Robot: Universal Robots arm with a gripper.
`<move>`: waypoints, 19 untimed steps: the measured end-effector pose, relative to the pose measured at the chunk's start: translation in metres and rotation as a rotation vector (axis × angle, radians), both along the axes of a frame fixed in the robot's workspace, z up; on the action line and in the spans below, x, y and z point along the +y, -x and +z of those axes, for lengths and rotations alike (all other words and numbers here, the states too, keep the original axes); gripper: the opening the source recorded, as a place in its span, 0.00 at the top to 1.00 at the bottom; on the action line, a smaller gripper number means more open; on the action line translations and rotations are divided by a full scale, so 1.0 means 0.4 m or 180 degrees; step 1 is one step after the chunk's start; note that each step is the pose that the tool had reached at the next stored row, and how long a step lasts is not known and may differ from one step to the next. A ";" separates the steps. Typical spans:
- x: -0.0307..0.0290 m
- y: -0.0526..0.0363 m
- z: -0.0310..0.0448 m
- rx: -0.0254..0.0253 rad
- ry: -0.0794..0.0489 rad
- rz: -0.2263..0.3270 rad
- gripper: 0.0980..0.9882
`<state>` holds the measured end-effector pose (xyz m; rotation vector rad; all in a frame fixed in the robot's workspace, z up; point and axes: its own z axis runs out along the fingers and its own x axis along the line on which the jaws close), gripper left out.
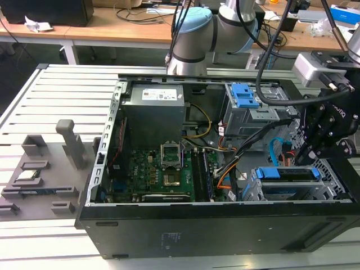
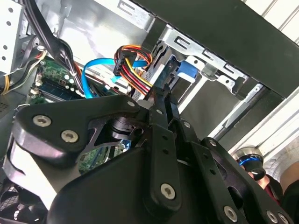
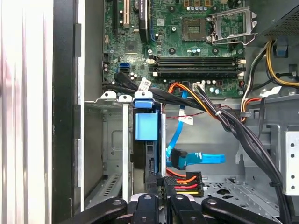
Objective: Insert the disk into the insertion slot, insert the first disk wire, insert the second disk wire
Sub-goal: 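Insert the first disk wire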
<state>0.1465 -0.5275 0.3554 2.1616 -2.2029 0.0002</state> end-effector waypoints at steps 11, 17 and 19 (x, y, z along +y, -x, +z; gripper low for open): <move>-0.003 -0.012 -0.026 0.0000 0.0001 -0.0001 0.93; -0.003 -0.014 -0.032 0.0000 0.0001 -0.0005 0.93; -0.003 -0.011 -0.034 0.0000 0.0000 -0.0005 0.93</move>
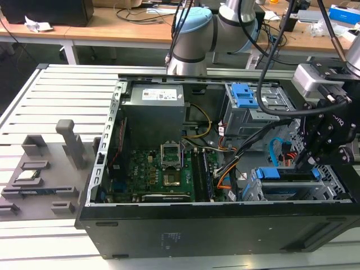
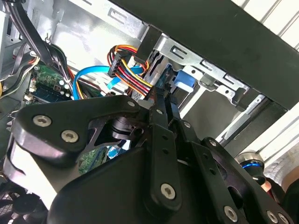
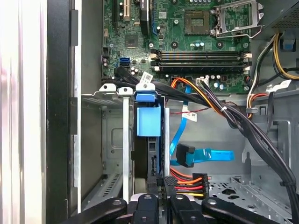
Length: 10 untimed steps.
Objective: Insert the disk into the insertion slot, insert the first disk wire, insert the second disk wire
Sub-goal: 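Insert the first disk wire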
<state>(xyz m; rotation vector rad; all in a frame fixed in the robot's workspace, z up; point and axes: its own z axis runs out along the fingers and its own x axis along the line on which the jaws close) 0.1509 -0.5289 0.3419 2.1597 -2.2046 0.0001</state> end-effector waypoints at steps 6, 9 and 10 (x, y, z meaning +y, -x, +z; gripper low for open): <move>-0.002 0.001 -0.001 0.0000 -0.0001 -0.0001 0.93; -0.003 0.000 0.001 0.0000 -0.0004 -0.0001 0.93; -0.003 -0.001 0.002 -0.0001 -0.0004 -0.0001 0.93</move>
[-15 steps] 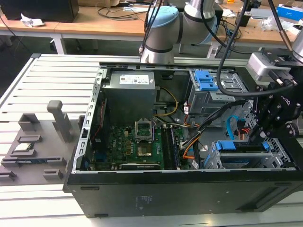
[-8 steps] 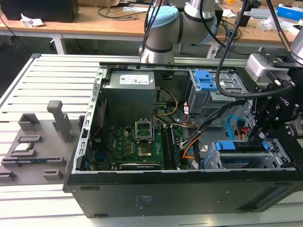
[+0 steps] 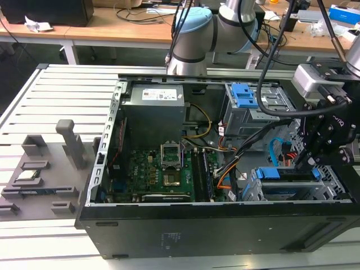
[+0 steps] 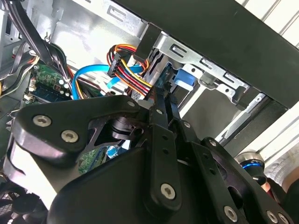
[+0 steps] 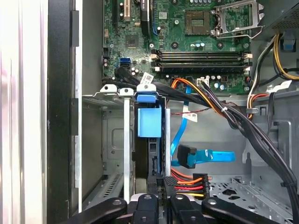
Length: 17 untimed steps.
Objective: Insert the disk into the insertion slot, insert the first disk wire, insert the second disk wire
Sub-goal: 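Insert the first disk wire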
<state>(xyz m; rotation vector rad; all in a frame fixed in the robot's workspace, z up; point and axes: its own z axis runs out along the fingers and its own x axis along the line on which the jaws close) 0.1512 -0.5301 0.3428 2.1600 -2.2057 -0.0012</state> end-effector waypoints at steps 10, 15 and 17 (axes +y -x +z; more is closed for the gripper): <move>0.000 0.000 -0.003 0.0000 0.0000 0.0000 0.93; -0.003 0.000 -0.010 0.0000 0.0001 0.0000 0.93; -0.003 0.000 -0.015 0.0000 0.0004 0.0000 0.93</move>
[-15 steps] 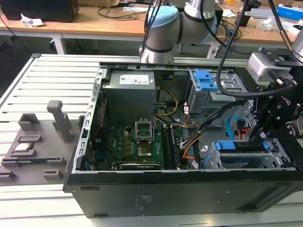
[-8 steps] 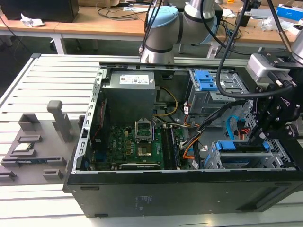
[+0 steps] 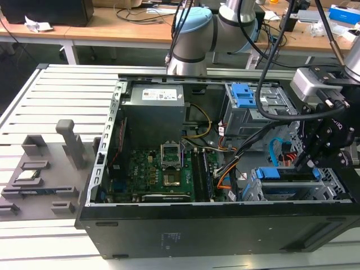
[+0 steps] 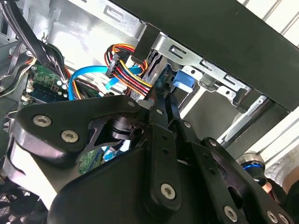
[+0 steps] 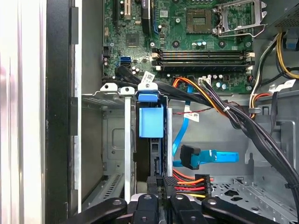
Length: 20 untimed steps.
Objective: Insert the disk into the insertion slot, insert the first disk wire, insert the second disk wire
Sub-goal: 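Insert the first disk wire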
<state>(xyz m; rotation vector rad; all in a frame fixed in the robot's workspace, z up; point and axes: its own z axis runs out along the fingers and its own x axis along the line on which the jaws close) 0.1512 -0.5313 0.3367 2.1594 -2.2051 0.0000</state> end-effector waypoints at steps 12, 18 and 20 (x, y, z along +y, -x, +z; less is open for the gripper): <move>0.002 0.000 0.051 0.0000 -0.0001 0.0000 0.84; 0.010 0.000 0.117 0.0000 -0.0002 0.0000 0.99; 0.010 0.000 0.121 0.0000 -0.0002 0.0000 0.99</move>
